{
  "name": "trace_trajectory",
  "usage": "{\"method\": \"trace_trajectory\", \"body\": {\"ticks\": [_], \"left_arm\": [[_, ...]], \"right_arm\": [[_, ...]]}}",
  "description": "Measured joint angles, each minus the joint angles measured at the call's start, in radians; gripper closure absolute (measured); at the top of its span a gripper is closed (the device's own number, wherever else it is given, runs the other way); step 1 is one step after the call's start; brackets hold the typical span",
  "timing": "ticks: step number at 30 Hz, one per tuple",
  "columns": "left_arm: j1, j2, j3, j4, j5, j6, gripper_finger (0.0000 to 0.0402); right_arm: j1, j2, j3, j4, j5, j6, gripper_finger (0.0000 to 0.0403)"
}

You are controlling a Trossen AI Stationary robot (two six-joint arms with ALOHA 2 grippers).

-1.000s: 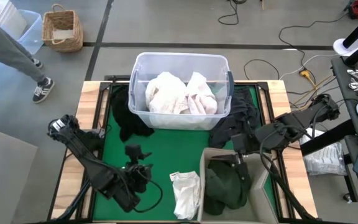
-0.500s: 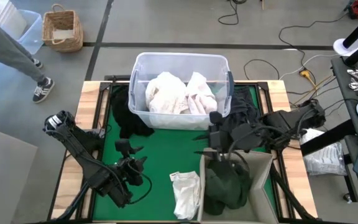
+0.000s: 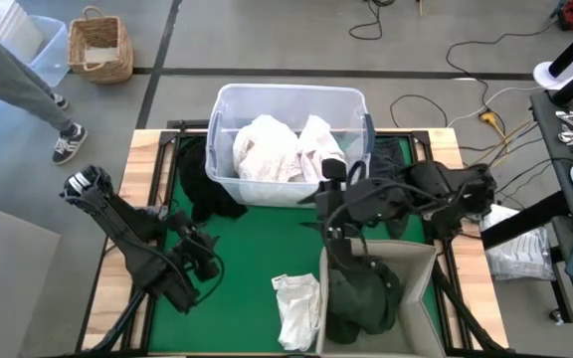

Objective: Sort clothes
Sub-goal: Put the black pants into the brown laundry bin

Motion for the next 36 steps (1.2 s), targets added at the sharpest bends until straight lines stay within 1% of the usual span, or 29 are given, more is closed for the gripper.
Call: {"method": "trace_trajectory", "body": {"ticks": [3, 9, 15, 18, 21, 25, 27, 29, 31, 36], "left_arm": [[0.0, -0.017, -0.023, -0.027, 0.094, -0.084, 0.0216], [0.0, -0.034, -0.047, -0.026, 0.225, -0.1, 0.0216], [-0.01, -0.037, -0.085, -0.027, 0.362, -0.099, 0.0216], [-0.03, -0.037, -0.095, -0.026, 0.413, -0.092, 0.0216], [-0.062, -0.037, -0.096, -0.026, 0.427, -0.094, 0.0216], [-0.116, -0.037, -0.097, -0.027, 0.429, -0.128, 0.0216], [-0.146, -0.037, -0.101, -0.026, 0.409, -0.134, 0.0216], [-0.165, -0.037, -0.114, -0.025, 0.325, -0.128, 0.0216], [-0.177, -0.037, -0.142, -0.015, 0.233, -0.115, 0.0216], [-0.186, -0.037, -0.274, 0.047, 0.114, -0.1, 0.0216]], "right_arm": [[-0.023, 0.007, -0.007, 0.008, -0.001, -0.016, 0.0218], [-0.067, 0.054, -0.003, 0.053, 0.0, -0.053, 0.022], [-0.071, 0.118, -0.001, 0.142, -0.003, -0.174, 0.0218], [-0.07, 0.162, -0.001, 0.176, -0.005, -0.219, 0.0222], [-0.07, 0.205, -0.001, 0.203, -0.005, -0.261, 0.0227], [-0.07, 0.271, -0.001, 0.242, -0.014, -0.313, 0.0232], [-0.071, 0.301, -0.002, 0.244, -0.056, -0.304, 0.0234], [-0.07, 0.319, -0.003, 0.245, -0.105, -0.279, 0.0238], [-0.068, 0.327, -0.003, 0.249, -0.121, -0.257, 0.0242], [-0.051, 0.301, -0.003, 0.248, -0.123, -0.239, 0.0254]]}}
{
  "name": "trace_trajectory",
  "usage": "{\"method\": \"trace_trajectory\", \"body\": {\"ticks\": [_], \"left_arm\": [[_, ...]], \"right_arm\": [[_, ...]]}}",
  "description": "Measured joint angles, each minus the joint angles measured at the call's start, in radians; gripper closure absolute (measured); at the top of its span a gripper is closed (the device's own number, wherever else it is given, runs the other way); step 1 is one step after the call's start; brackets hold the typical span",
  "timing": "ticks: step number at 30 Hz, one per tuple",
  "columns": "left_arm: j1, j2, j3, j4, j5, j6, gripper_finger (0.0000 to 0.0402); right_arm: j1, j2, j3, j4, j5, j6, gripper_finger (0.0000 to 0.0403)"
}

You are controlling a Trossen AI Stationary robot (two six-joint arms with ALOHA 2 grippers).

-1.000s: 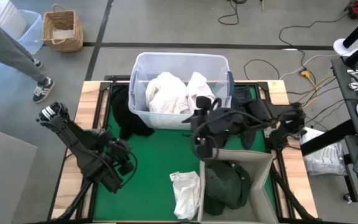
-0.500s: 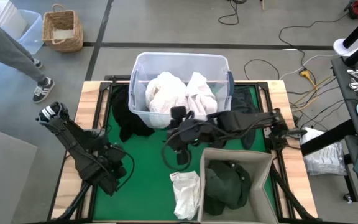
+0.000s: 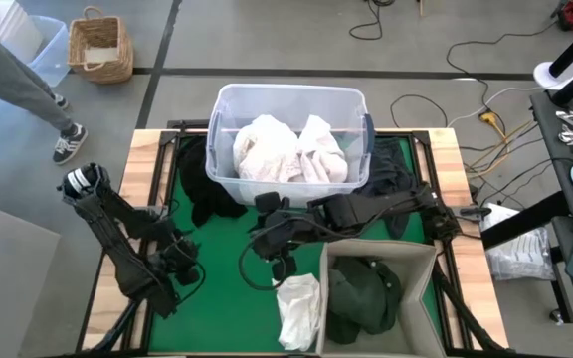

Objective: Sort clothes
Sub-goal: Put the black pants into the brown laundry bin

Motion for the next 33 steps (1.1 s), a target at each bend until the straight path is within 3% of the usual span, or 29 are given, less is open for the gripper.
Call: {"method": "trace_trajectory", "body": {"ticks": [3, 9, 12, 19, 26, 33], "left_arm": [[0.002, 0.0, -0.088, 0.044, -0.04, -0.042, 0.0216], [0.004, 0.001, -0.247, 0.049, -0.074, -0.265, 0.0216], [0.008, 0.001, -0.3, 0.09, -0.164, -0.317, 0.0217], [0.074, 0.0, -0.395, 0.165, -0.153, -0.478, 0.023], [0.16, 0.0, -0.403, 0.2, -0.17, -0.474, 0.0239], [0.254, 0.001, -0.355, 0.225, -0.263, -0.361, 0.0239]], "right_arm": [[0.007, -0.031, 0.0, 0.0, -0.001, 0.0, 0.0261], [0.016, -0.087, 0.0, -0.021, -0.001, 0.008, 0.0271], [0.02, -0.111, 0.0, -0.042, -0.001, 0.008, 0.0274], [0.025, -0.145, 0.0, -0.074, -0.001, 0.027, 0.0271], [0.025, -0.149, 0.0, -0.101, -0.001, 0.027, 0.0268], [0.024, -0.149, -0.002, -0.121, -0.001, 0.01, 0.0279]]}}
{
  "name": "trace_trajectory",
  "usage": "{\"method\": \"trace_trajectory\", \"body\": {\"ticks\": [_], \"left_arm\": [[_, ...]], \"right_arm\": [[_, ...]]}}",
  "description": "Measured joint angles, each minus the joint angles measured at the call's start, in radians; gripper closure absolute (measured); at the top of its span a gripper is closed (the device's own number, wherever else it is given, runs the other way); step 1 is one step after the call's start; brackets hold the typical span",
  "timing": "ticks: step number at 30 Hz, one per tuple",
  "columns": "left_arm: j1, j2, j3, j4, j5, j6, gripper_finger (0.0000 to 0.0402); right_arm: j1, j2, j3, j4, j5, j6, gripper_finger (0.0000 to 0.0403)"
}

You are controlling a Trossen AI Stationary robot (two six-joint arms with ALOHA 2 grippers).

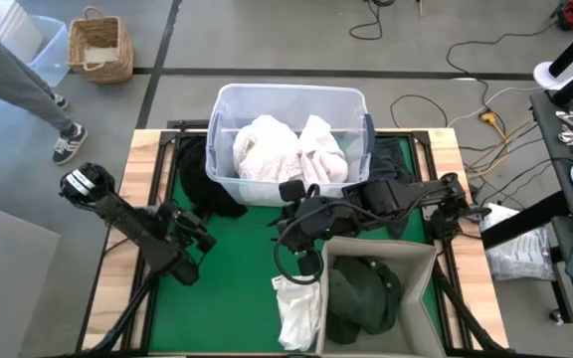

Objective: Sort clothes
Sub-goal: Put the black pants into the brown laundry bin

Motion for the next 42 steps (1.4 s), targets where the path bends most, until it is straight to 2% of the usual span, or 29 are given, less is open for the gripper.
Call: {"method": "trace_trajectory", "body": {"ticks": [6, 15, 25, 30, 35, 39, 42], "left_arm": [[0.134, 0.0, -0.003, 0.041, -0.008, 0.061, 0.0239], [0.298, 0.0, -0.059, 0.219, 0.097, 0.251, 0.0239], [0.382, 0.0, -0.135, 0.28, 0.139, 0.242, 0.0249], [0.382, 0.0, -0.182, 0.372, 0.14, 0.26, 0.0296], [0.383, 0.0, -0.189, 0.418, 0.139, 0.293, 0.0384], [0.383, 0.0, -0.171, 0.407, 0.148, 0.301, 0.0398], [0.383, 0.0, -0.13, 0.387, 0.195, 0.345, 0.04]], "right_arm": [[0.0, 0.0, 0.0, 0.0, 0.0, -0.002, 0.0274], [0.0, 0.0, 0.0, -0.037, 0.0, 0.001, 0.0264], [0.0, 0.0, 0.0, -0.067, 0.0, 0.009, 0.0282], [0.0, -0.001, -0.001, -0.068, 0.0, 0.009, 0.0284], [0.0, -0.002, 0.0, -0.068, 0.0, 0.009, 0.0276], [0.0, -0.002, 0.0, -0.068, 0.0, 0.008, 0.0272], [0.0, -0.002, -0.001, -0.068, 0.0, 0.008, 0.0271]]}}
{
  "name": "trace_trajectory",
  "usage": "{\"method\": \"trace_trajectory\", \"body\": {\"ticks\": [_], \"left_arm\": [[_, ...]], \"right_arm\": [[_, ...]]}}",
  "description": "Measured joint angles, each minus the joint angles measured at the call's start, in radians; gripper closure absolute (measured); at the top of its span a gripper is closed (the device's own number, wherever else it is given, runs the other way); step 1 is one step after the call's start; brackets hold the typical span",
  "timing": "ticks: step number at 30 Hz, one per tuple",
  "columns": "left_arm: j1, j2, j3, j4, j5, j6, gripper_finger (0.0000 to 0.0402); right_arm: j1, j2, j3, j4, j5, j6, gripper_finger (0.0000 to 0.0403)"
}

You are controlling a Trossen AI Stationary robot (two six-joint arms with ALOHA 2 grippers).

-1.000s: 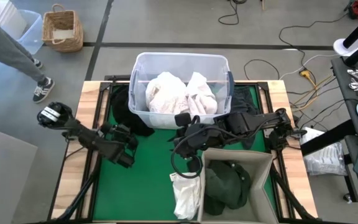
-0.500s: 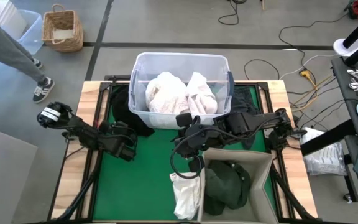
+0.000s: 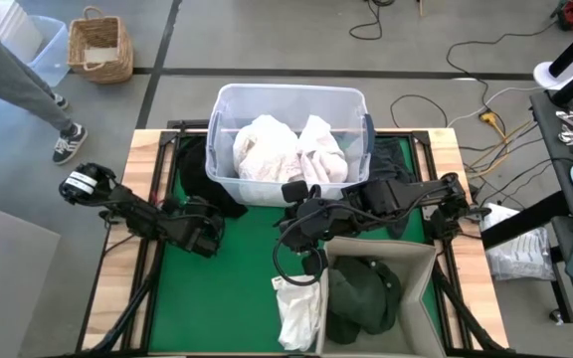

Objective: Sort clothes
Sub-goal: Put the black pants into the brown laundry bin

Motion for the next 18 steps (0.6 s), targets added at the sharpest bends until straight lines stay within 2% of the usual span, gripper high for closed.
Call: {"method": "trace_trajectory", "body": {"ticks": [12, 18], "left_arm": [[-0.036, -0.001, 0.279, -0.121, 0.153, 0.183, 0.0401], [-0.135, -0.001, 0.459, -0.21, 0.127, 0.217, 0.0401]], "right_arm": [[0.0, 0.0, 0.0, -0.041, 0.0, 0.011, 0.0292], [0.0, -0.012, 0.0, -0.07, -0.011, 0.03, 0.0298]]}}
